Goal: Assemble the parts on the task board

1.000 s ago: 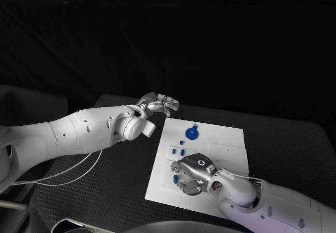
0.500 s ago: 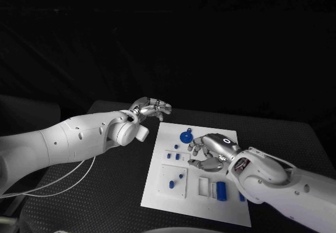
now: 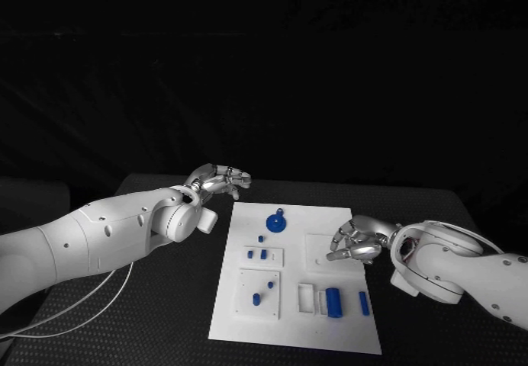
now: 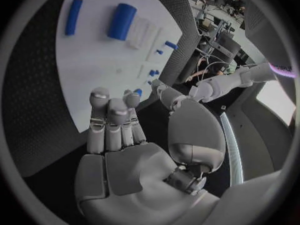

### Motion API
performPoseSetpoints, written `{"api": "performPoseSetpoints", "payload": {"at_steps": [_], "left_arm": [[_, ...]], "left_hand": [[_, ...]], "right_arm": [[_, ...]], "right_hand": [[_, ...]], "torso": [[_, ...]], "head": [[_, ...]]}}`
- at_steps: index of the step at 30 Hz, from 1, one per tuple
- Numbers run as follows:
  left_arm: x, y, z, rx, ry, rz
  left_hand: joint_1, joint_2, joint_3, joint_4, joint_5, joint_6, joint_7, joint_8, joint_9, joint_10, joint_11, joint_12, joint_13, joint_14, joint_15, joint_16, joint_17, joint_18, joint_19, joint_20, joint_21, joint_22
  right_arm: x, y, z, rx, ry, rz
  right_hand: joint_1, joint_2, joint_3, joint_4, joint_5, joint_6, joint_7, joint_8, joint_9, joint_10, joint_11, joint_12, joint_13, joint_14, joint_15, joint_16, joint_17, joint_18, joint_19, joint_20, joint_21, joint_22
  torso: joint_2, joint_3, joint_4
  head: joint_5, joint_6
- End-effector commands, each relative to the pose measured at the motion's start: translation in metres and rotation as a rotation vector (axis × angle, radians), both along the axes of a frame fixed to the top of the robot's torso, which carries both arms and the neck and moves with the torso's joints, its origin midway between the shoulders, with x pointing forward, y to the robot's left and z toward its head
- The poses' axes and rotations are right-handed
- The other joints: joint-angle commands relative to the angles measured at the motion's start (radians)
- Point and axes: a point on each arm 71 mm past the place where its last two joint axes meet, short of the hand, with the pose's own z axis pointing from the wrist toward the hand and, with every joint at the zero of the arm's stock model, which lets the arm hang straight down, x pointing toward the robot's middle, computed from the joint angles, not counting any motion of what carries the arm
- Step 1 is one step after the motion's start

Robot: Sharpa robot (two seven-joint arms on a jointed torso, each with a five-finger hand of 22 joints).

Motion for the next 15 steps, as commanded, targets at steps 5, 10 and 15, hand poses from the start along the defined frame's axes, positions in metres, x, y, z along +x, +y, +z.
{"api": "performPoseSetpoints", "payload": {"at_steps": [5,10,15], "left_arm": [[0.000,-0.002,-0.002,-0.014,0.006,-0.014],[-0.001,-0.005,-0.003,-0.016,0.006,-0.019],[-0.002,-0.008,-0.005,-0.021,0.009,-0.029]], "left_hand": [[-0.009,0.000,0.000,0.008,-0.003,-0.003,0.001,0.006,-0.001,-0.006,-0.003,-0.005,0.001,0.006,0.003,-0.006,0.002,0.010,0.007,-0.014,-0.005,0.002],[-0.010,0.000,0.000,0.008,-0.003,-0.004,0.001,0.006,-0.001,-0.006,-0.003,-0.005,0.001,0.006,0.003,-0.006,0.002,0.010,0.007,-0.013,-0.005,0.002],[-0.011,0.001,0.000,0.010,-0.003,-0.004,0.001,0.006,-0.002,-0.006,-0.002,-0.005,0.001,0.006,0.003,-0.007,0.002,0.010,0.007,-0.013,-0.005,0.002]], "right_arm": [[-0.030,-0.027,-0.030,-0.185,0.282,-0.056],[-0.041,-0.028,-0.038,-0.212,0.314,-0.063],[-0.047,-0.020,-0.046,-0.217,0.316,-0.064]], "right_hand": [[-0.054,0.030,-0.014,0.033,-0.001,0.024,-0.004,0.016,0.024,-0.006,-0.004,0.093,0.086,-0.006,-0.007,0.039,0.046,0.053,0.020,-0.007,0.028,0.019],[-0.091,0.035,-0.017,0.053,-0.001,0.032,-0.008,0.019,0.035,-0.012,-0.008,0.110,0.111,-0.007,-0.011,0.045,0.060,0.053,0.020,-0.012,0.038,0.019],[-0.122,0.031,-0.021,0.069,-0.002,0.041,-0.012,0.023,0.044,-0.011,-0.011,0.117,0.124,-0.008,-0.014,0.048,0.068,0.053,0.019,-0.014,0.045,0.019]], "torso": [[-0.010,0.0016,-0.0060],[-0.013,-0.0006,-0.0104],[-0.015,-0.0026,-0.0105]], "head": [[-0.015,-0.012],[-0.022,-0.025],[-0.029,-0.042]]}}
